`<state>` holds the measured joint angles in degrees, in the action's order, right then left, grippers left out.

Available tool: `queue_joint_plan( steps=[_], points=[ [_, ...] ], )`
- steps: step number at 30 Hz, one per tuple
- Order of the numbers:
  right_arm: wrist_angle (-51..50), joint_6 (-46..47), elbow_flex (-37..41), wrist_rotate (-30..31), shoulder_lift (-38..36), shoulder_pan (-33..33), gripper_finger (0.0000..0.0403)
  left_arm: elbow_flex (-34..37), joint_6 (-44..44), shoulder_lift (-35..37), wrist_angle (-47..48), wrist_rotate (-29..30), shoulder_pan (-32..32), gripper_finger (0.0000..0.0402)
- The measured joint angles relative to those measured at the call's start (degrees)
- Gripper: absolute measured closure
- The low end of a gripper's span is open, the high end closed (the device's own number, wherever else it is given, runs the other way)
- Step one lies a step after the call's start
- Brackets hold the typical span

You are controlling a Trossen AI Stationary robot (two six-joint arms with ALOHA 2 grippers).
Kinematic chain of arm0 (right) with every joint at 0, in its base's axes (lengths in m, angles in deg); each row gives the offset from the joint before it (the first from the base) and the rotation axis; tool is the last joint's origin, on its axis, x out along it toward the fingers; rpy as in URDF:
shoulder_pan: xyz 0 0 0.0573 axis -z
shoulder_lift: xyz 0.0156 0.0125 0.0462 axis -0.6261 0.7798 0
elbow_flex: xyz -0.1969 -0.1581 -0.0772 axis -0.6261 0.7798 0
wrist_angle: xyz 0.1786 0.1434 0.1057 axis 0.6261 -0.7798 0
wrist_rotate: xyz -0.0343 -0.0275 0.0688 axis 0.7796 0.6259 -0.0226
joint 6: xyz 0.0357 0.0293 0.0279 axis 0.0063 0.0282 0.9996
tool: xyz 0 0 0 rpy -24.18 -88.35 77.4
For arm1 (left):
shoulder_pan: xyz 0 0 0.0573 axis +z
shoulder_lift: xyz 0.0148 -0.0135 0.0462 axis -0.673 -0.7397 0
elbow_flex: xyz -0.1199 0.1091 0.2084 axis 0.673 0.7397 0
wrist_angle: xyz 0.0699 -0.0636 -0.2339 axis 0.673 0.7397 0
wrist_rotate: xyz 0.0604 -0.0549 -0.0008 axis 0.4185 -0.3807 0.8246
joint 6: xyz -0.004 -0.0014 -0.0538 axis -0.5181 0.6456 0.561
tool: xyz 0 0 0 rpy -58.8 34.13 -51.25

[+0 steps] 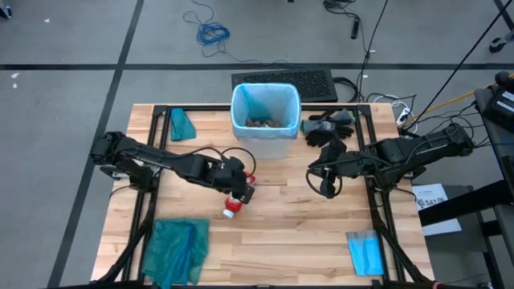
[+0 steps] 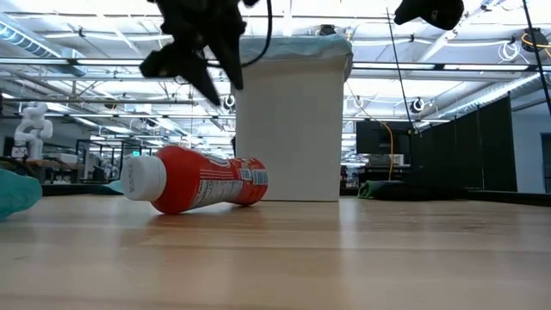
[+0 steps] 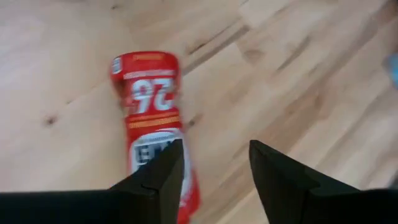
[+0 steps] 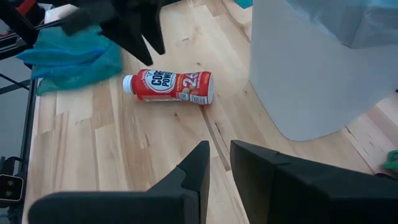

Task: Place trash/remove bag and relplace
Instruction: Put the red plastic bottle into the white trash bin

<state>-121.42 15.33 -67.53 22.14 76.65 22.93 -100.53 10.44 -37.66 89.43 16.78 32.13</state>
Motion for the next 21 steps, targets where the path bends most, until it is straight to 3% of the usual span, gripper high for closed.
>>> queue_joint_plan(
  steps=[5, 13, 21],
  points=[
    [-0.57, 0.0, 0.0, -0.12, 0.0, 0.0, 0.0347, 0.0, -0.87, -4.43, 4.76, -2.03, 0.02, 0.0178],
    [-2.05, 0.35, 0.0, -0.22, 0.0, 0.0, 0.0347, -0.01, -0.78, -12.82, -1.97, -6.5, 0.08, 0.012],
    [-2.23, 0.66, 0.0, -0.26, -0.01, 0.0, 0.0347, -0.44, -1.42, -22.39, -5.23, -13.62, -0.42, 0.0108]
  ],
)
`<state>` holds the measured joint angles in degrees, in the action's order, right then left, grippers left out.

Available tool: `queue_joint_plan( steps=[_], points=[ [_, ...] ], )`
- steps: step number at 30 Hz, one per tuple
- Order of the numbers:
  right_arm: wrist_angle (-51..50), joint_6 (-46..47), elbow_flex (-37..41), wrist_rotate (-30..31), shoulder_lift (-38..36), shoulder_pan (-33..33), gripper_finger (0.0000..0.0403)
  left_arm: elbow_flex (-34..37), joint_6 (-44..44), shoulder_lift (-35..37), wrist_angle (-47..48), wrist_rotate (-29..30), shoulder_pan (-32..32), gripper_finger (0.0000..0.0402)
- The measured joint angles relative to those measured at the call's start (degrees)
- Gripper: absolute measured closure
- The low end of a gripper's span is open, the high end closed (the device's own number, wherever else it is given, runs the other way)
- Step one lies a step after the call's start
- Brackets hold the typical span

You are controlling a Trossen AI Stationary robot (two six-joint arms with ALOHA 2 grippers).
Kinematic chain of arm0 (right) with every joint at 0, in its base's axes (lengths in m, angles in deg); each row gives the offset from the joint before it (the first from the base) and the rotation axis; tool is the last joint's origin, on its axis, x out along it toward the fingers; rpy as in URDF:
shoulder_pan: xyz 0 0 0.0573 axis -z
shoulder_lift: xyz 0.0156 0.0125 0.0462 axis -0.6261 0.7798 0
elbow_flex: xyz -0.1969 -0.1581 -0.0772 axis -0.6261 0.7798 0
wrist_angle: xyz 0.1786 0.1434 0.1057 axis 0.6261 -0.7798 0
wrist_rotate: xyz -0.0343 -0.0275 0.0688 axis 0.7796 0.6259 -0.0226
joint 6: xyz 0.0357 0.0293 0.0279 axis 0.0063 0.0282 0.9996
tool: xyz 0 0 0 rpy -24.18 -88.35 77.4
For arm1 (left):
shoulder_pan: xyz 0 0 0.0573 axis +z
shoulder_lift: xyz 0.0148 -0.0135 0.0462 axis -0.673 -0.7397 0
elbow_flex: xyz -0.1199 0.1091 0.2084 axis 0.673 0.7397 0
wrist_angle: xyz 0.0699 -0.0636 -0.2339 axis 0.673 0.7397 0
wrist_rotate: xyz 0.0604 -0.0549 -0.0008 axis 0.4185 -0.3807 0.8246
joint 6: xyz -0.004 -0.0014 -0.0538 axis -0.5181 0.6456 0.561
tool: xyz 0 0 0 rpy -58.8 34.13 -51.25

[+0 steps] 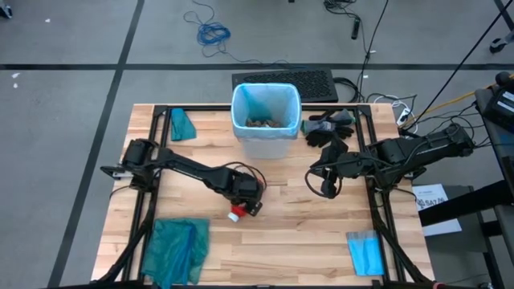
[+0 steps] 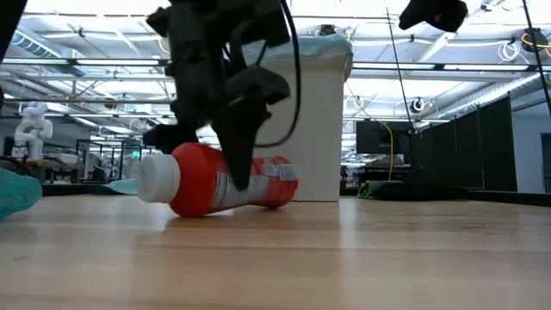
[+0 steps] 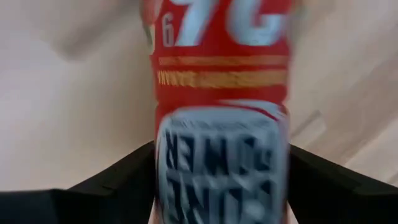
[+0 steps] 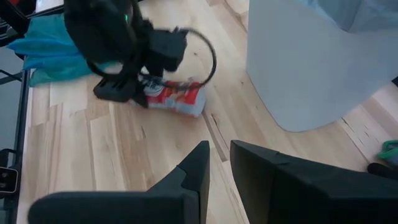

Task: Place trash/remove bag and relplace
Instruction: Put the red plastic bottle into the white trash bin

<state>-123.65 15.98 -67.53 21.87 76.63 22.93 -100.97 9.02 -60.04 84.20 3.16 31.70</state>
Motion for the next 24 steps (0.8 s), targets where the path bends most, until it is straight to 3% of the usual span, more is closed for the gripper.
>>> queue_joint_plan(
  steps=[2, 9, 14, 19, 24],
  points=[
    [-0.03, 0.01, 0.0, 0.02, 0.0, 0.0, 0.0347, 0.15, 0.08, -0.88, -1.09, -2.16, -0.75, 0.0111],
    [-0.02, 0.0, 0.0, 0.02, -0.01, 0.0, 0.0347, -2.46, -0.16, 1.47, 0.63, -1.16, -2.31, 0.0153],
    [-0.06, -0.55, 0.0, 0.02, 0.0, 0.0, 0.0347, -5.73, -1.23, 8.67, -0.32, 0.22, -3.92, 0.0169],
    [-0.15, -1.12, 0.0, 0.04, -0.01, 0.0, 0.0347, -8.47, -3.39, 17.77, -0.04, 6.34, -5.75, 0.017],
    [-0.15, -1.93, 0.0, 0.05, 0.0, 0.0, 0.0347, -13.84, -12.77, 27.31, -6.6, 18.48, -6.42, 0.0171]
  ],
)
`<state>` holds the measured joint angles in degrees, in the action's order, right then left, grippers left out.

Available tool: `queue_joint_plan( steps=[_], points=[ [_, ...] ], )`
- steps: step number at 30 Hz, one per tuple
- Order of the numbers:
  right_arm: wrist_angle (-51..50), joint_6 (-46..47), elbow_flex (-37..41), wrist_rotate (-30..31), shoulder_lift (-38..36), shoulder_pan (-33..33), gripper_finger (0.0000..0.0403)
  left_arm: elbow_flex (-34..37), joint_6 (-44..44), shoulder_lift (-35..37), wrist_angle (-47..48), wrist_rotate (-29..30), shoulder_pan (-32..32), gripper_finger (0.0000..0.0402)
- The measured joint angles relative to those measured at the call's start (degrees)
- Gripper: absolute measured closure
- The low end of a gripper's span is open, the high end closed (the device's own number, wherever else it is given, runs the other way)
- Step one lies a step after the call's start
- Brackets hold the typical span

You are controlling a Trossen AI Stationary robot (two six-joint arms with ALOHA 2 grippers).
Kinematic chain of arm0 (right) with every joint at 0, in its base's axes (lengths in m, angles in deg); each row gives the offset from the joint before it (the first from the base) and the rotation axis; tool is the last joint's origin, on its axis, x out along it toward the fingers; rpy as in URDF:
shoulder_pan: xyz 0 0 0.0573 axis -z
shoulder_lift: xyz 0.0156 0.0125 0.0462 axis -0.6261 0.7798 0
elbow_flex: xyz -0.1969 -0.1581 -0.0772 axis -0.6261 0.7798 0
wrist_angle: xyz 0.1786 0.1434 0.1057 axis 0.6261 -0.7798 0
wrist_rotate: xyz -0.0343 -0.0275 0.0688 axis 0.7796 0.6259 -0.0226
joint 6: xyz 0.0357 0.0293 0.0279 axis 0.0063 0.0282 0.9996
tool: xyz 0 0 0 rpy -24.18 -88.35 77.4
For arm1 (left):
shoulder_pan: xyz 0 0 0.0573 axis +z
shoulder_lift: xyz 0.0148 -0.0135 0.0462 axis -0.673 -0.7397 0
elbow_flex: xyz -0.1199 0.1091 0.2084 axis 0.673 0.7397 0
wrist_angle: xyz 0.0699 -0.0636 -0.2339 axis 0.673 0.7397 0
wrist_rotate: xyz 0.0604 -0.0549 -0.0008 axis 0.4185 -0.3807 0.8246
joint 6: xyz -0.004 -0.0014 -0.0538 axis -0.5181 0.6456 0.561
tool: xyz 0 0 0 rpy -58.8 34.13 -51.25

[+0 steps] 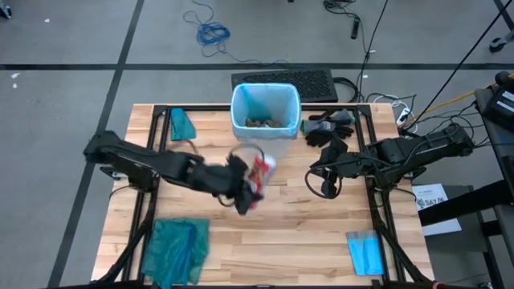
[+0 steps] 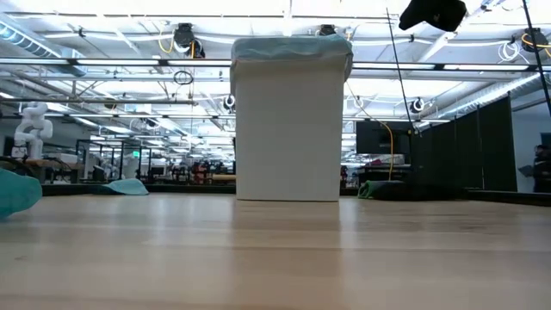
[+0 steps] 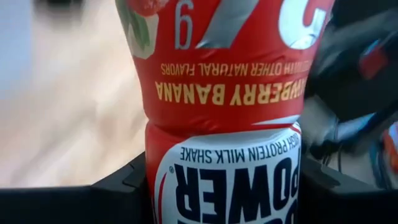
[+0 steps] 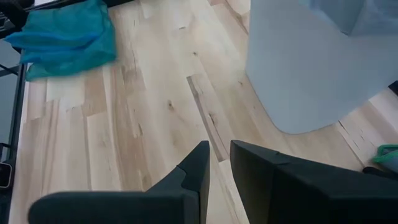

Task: Place trash/remove bag and relplace
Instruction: Put the red plastic bottle into the white trash bin, then remove the light blue trash bag from the white trash bin

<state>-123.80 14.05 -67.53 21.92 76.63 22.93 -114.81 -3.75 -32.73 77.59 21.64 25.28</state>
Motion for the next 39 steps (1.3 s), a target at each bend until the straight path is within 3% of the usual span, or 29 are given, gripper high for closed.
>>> queue_joint_plan(
  steps=[3, 5, 11, 19, 25, 32, 39],
  points=[
    [0.02, -0.24, 0.0, 0.02, -0.01, -0.01, 0.0347, -2.94, -10.42, 2.82, -6.76, 8.91, 1.65, 0.0171],
    [0.13, -0.23, 0.0, 0.02, -0.05, -0.01, 0.0347, -5.52, -18.04, 3.42, -10.42, 11.66, 3.85, 0.0171],
    [3.18, -0.19, 0.0, 0.3, -1.98, 0.0, 0.0347, -11.58, -32.21, 1.77, -10.99, 10.73, 14.49, 0.0172],
    [4.92, 0.86, -0.02, 1.74, -6.23, 0.0, 0.0347, -11.86, -36.22, -3.92, -10.92, 1.49, 28.19, 0.0167],
    [4.85, 0.98, -0.02, 2.12, -8.09, 0.52, 0.0347, -11.84, -35.26, -7.98, -10.62, -5.89, 32.24, 0.0117],
    [4.5, 1.93, -0.02, 1.73, -8.53, 0.5, 0.0347, -11.84, -34.03, -8.44, -8.77, -6.33, 34.39, 0.0043],
    [4.22, 1.93, -0.02, 1.7, -8.53, 0.5, 0.0347, -11.84, -32.42, -8.37, -8.19, -6.24, 34.58, 0.003]
  ],
)
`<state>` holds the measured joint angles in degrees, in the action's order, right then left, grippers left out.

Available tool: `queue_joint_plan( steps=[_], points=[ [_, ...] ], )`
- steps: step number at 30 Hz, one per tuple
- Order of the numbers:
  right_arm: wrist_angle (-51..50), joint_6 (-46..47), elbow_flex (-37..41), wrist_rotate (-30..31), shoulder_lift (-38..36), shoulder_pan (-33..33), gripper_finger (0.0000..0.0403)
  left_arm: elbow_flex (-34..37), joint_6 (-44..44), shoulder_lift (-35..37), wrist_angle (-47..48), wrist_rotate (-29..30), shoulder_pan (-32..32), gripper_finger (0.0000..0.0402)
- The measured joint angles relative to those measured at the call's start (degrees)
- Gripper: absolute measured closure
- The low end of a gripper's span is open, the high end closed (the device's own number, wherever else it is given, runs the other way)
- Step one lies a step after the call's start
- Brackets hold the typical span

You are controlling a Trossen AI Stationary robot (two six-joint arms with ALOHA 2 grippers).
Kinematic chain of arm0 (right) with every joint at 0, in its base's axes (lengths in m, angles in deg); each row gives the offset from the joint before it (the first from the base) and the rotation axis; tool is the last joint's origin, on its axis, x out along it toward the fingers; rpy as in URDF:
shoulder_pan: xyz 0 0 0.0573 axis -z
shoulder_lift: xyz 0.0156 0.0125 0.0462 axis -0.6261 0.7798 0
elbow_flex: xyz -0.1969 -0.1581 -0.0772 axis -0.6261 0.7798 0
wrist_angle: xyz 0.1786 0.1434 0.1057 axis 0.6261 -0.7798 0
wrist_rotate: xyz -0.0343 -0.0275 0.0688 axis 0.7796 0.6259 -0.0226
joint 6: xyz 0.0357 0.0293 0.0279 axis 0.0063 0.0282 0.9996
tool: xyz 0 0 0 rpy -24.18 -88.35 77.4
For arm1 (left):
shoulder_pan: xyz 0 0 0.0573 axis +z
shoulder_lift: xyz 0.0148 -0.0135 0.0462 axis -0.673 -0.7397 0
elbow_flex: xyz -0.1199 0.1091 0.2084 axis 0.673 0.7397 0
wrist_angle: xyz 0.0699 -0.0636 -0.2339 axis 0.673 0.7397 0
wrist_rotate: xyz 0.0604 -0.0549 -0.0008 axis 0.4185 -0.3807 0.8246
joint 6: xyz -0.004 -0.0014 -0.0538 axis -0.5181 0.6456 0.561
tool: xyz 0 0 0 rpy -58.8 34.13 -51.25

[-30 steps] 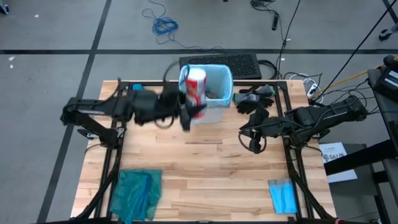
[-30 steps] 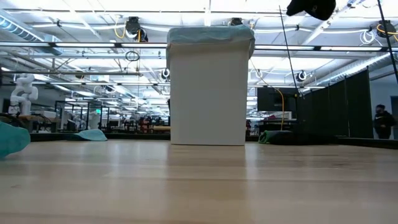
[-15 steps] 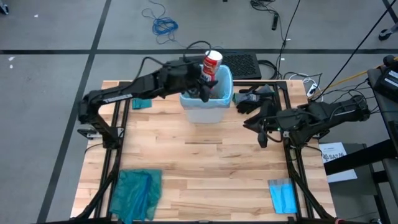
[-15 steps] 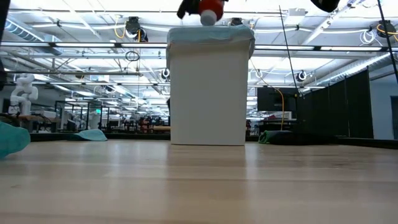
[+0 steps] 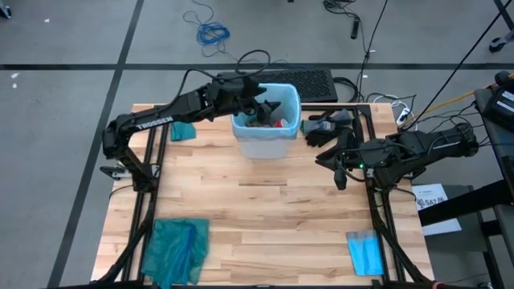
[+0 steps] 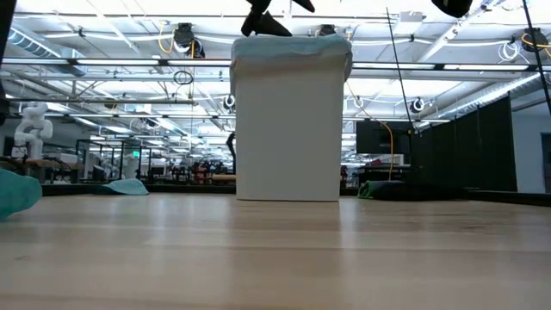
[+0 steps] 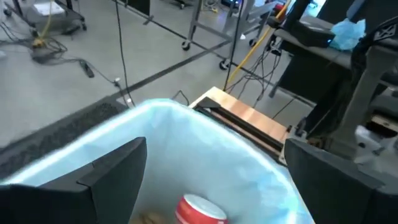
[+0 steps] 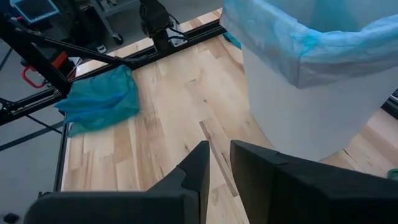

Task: Place trash/remove bag and relplace
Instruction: Remove the light blue trash bag from the white trash bin

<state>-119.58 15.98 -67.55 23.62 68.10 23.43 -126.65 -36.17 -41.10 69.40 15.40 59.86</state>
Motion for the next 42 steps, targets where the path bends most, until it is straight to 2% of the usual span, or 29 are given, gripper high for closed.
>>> queue_joint_plan(
  steps=[4, 8, 10, 13, 16, 21, 24, 27, 29, 32, 35, 38, 42],
  points=[
    [-0.1, 0.35, 0.0, -0.15, 0.0, -0.11, 0.0347, 0.02, 3.68, 2.11, 2.12, -0.04, -0.61, 0.003],
    [0.39, 1.28, 0.0, -0.24, -0.99, -0.11, 0.0347, -0.36, 5.88, 7.19, 6.44, 0.99, -2.1, 0.0045],
    [0.55, 1.5, 0.0, -0.23, -2.08, -0.12, 0.0347, -1.19, 6.02, 9.89, 9.96, 3.66, -3.4, 0.0057],
    [0.56, 1.7, 0.0, 0.54, -4.03, -0.11, 0.0347, -1.42, 6.49, 14.75, 16.79, 11.47, -5.8, 0.0076],
    [0.57, 1.57, 0.0, 4.11, -6.1, -0.11, 0.0347, -1.11, 11.11, 18.81, 24.74, 18.33, -7.61, 0.009],
    [0.78, 0.44, -0.02, 11.35, -8.73, 2.2, 0.0347, 2.23, 19.27, 21.42, 34.59, 20.19, -9.09, 0.0098],
    [1.57, 0.46, -0.02, 11.31, -9.43, 5.99, 0.0347, 6.96, 19.62, 21.3, 34.36, 18.6, -9.43, 0.0098],
    [2.79, 1.93, 0.81, 8.02, -9.46, 10.17, 0.0347, 12.74, 19.57, 21.22, 32.22, 17.78, -9.37, 0.0098],
    [6.44, 3.01, 3.11, 4.78, -9.56, 12.86, 0.0347, 16.76, 19.53, 23.14, 28.46, 17.76, -8.87, 0.0098],
    [17.07, 3.22, 7.53, -1.61, -9.36, 17.74, 0.0347, 22.24, 16.89, 27.82, 17.71, 17.33, -6.24, 0.0098],
    [28.27, 3.46, 11.01, -6.37, -8.67, 24.92, 0.0347, 26.12, 12.59, 31.18, 6.71, 11.64, -0.52, 0.0098],
    [33.65, 3.56, 11.59, -12.57, -6.67, 35.01, 0.0347, 28.71, 10.41, 32.71, -0.56, -1.36, 8.91, 0.0098],
    [37.5, 7.09, 11.49, -30.71, -0.62, 52.07, 0.0347, 31.28, 10.56, 31.34, -7.81, -20.8, 22.03, 0.0098]
  ],
)
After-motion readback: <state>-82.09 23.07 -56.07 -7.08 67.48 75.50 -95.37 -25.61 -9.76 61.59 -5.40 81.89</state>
